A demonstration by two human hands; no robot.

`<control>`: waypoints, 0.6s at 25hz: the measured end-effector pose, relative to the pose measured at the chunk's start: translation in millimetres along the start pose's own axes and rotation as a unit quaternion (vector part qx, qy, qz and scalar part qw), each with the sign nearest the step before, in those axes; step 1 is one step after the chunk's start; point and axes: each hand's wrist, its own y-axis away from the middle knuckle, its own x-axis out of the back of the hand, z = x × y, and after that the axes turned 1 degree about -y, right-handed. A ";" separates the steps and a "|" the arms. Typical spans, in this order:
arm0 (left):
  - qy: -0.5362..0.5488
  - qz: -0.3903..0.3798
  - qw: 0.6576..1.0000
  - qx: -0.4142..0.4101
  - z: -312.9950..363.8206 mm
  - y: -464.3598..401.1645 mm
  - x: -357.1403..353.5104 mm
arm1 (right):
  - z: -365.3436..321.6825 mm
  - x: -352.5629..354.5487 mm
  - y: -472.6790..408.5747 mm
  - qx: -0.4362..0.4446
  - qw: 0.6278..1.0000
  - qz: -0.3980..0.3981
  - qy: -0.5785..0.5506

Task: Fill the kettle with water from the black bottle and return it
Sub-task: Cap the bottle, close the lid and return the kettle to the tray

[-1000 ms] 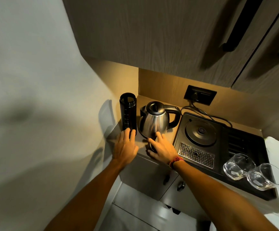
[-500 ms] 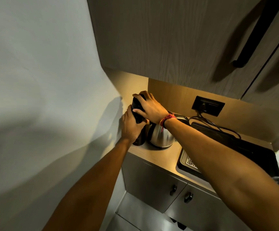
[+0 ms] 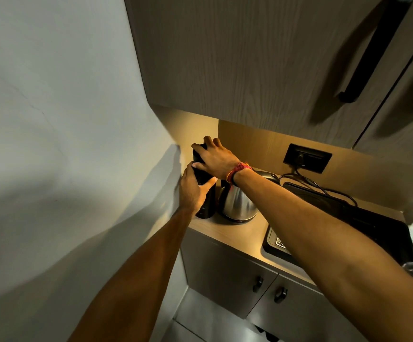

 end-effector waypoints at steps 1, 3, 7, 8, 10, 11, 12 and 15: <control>0.002 0.000 1.000 0.007 0.9 0.9 -0.2 | -2.3 -0.4 -1.1 -0.010 1.000 0.001 0.006; 0.002 -0.001 1.000 0.012 4.7 -0.4 -0.3 | -7.3 -4.5 -0.1 -0.029 0.999 0.018 0.021; -0.080 0.048 0.995 0.025 8.7 11.9 0.6 | -4.9 -16.5 14.4 -0.059 0.996 0.049 -0.042; -0.103 0.082 0.991 0.027 6.5 21.5 0.3 | 3.4 -19.5 23.5 -0.080 0.991 0.070 -0.083; -0.126 0.082 0.988 -0.039 0.0 46.2 -3.7 | 32.6 -27.7 47.0 -0.126 0.979 0.099 -0.122; -0.146 0.038 0.983 -0.106 -1.5 56.9 -8.6 | 52.5 -33.7 61.5 -0.149 0.978 0.093 -0.117; -0.171 -0.021 0.970 -0.175 -0.2 62.2 -16.4 | 73.6 -40.5 76.7 -0.169 0.977 0.074 -0.108; -0.217 -0.158 0.926 -0.267 25.2 47.3 -44.1 | 119.5 -56.1 110.0 -0.208 0.973 -0.014 -0.097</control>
